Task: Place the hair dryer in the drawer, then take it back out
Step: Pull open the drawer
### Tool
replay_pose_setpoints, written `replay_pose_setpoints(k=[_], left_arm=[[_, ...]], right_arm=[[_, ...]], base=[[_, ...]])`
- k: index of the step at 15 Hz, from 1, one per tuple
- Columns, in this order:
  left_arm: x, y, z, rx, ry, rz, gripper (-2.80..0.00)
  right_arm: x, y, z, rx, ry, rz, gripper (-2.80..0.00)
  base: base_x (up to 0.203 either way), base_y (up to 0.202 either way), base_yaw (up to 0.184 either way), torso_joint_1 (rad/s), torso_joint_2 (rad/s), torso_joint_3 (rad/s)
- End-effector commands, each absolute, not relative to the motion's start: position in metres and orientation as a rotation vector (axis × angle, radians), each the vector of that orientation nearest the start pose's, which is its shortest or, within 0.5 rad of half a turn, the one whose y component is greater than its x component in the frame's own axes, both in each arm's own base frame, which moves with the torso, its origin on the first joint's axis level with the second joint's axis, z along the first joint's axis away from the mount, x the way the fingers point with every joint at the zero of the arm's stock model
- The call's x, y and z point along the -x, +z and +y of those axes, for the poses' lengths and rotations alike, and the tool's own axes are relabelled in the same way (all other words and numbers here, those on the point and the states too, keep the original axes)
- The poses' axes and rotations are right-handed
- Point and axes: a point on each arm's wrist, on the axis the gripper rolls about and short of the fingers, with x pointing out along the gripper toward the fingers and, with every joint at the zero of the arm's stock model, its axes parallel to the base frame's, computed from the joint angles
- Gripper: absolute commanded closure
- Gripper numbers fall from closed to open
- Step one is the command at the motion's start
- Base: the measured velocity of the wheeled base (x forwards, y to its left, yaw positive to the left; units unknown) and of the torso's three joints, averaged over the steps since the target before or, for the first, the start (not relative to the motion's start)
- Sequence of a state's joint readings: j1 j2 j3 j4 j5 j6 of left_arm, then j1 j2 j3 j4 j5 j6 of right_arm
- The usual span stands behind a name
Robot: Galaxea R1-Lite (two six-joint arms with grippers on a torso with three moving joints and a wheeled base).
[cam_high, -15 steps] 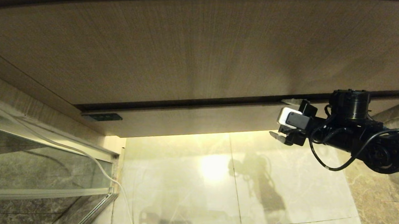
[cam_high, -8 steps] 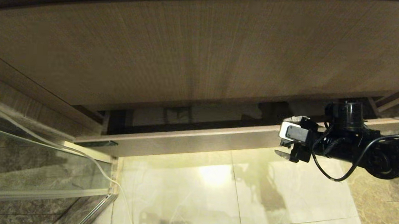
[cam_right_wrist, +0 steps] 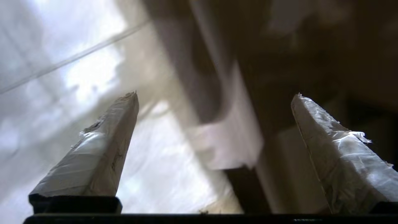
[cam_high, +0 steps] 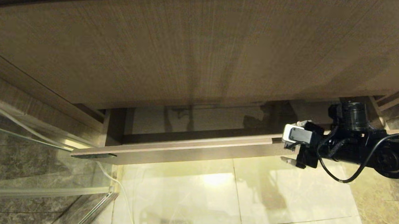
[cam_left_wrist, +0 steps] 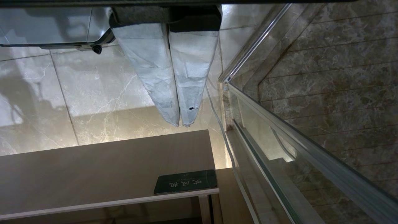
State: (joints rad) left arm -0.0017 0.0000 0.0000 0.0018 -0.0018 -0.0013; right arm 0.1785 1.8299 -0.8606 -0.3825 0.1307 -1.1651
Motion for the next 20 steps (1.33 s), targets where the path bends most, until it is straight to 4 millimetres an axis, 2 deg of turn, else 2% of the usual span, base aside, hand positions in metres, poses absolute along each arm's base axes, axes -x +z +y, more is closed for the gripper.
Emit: replay_pose_setpoints(k=[1,8,11,13,16,20], left_arm=[[0.023,0.075,0.000,0.002,-0.003,0.002,0.00],[0.023,0.075,0.000,0.002,-0.003,0.002,0.00],[0.023,0.075,0.000,0.002,-0.003,0.002,0.00],[0.023,0.075,0.000,0.002,-0.003,0.002,0.00],[0.023,0.075,0.000,0.002,-0.003,0.002,0.00],[0.023,0.075,0.000,0.002,-0.003,0.002,0.00]], right_arm=[[-0.305,0.147,0.057,1.149,0.573,0.332,-2.80],[-0.265,0.155,0.048,1.149,0.560,0.333,-2.80],[-0.242,0.156,0.044,1.148,0.561,0.338,-2.80],[-0.229,0.170,0.039,1.131,0.518,0.300,-2.80],[-0.198,0.193,0.027,0.967,0.422,0.280,-2.80],[-0.155,0.197,0.019,0.861,0.376,0.278,-2.80]], base=[[0.000,0.000,0.000,0.000,0.00,0.000],[0.000,0.000,0.000,0.000,0.00,0.000],[0.000,0.000,0.000,0.000,0.00,0.000],[0.000,0.000,0.000,0.000,0.00,0.000],[0.000,0.000,0.000,0.000,0.00,0.000],[0.000,0.000,0.000,0.000,0.00,0.000]])
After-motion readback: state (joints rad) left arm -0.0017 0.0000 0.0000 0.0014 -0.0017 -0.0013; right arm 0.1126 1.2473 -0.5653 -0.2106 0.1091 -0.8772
